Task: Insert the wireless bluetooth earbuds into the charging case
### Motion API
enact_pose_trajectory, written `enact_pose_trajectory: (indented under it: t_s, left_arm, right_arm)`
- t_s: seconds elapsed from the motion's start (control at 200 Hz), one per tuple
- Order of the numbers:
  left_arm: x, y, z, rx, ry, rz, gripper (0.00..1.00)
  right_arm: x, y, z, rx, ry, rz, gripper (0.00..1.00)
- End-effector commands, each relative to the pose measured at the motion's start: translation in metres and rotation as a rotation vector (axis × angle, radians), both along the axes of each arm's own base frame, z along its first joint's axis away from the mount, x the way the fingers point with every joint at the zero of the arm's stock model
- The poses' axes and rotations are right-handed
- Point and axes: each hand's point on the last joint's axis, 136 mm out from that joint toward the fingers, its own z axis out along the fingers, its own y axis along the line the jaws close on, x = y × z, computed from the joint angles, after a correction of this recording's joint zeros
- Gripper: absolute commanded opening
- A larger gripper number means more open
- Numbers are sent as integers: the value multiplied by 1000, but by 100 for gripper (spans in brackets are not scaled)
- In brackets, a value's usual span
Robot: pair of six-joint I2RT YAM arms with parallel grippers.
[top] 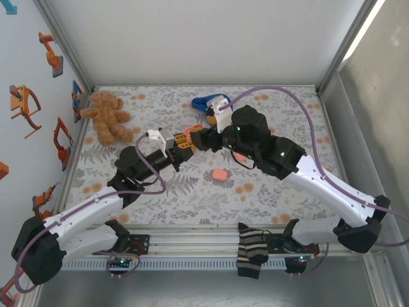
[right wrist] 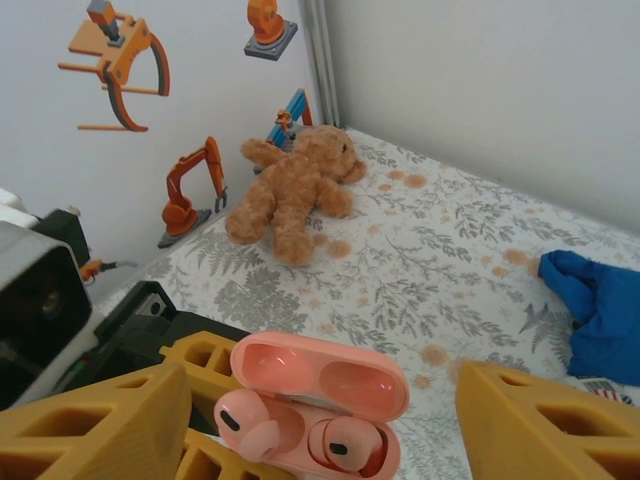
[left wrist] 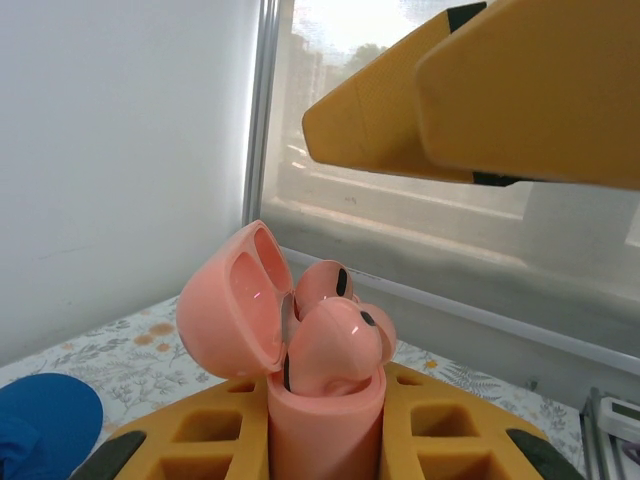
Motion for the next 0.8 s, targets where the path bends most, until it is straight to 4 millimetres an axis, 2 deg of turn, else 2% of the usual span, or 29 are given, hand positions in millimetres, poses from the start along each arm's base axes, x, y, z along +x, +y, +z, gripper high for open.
enact_pose_trajectory:
  t_s: [0.0, 0.315, 0.796]
  left_arm:
    - [-6, -1, 15, -31, -39, -23, 0]
    - [-7, -2, 18, -32, -42, -32, 0]
    - [-8, -3, 20, -36, -48, -42, 0]
  right_arm:
    - [-9, -10, 7, -12, 3, 25, 75]
    - [-12, -12, -15, -9, 93, 95, 80]
    - [-5, -2, -29, -30, 132, 109, 81]
